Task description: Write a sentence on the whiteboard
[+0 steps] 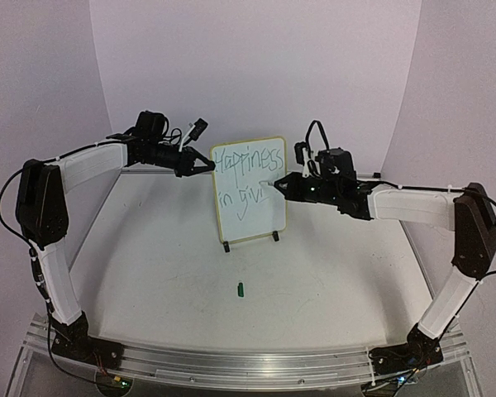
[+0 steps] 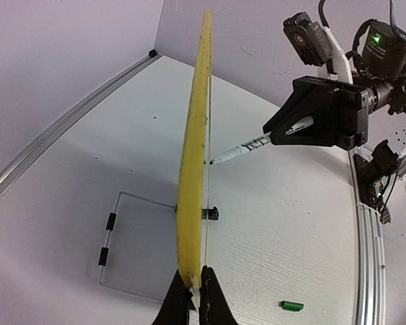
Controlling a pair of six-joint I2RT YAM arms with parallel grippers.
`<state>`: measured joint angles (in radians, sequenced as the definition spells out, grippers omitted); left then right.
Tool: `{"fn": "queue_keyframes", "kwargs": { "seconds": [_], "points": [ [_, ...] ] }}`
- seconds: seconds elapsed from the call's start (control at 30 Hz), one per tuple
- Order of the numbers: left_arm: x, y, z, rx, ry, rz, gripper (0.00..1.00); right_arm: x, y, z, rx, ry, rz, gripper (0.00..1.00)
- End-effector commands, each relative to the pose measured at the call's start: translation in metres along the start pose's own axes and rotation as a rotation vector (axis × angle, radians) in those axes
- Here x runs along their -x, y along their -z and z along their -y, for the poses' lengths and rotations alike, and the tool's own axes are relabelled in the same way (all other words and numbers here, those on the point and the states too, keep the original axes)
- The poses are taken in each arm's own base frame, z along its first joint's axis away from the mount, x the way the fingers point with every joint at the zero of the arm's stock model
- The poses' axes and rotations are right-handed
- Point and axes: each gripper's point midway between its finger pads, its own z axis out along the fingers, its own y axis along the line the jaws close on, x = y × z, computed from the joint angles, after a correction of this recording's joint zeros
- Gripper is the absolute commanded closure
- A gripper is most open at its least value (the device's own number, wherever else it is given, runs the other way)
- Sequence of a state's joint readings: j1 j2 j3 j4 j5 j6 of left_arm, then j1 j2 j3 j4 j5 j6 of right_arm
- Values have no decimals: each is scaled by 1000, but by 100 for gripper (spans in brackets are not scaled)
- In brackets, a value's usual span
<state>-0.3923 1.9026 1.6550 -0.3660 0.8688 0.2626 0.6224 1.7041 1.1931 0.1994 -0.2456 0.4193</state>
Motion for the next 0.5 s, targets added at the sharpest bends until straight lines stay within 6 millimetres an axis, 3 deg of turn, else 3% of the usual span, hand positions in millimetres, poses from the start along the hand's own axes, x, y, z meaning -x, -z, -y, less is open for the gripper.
{"fn": "queue_keyframes", "kwargs": {
  "seconds": [0.0,0.3,0.47],
  "points": [
    [-56,-13,11,-26,132,-161,100,20,-2,0,-17,6,53,100],
    [-56,-13,12,-28,131,-161,100,22,-2,7,-44,0,63,100],
    [-56,-13,12,-28,134,-162,100,26,11,-1,-18,28,76,100]
  ]
}}
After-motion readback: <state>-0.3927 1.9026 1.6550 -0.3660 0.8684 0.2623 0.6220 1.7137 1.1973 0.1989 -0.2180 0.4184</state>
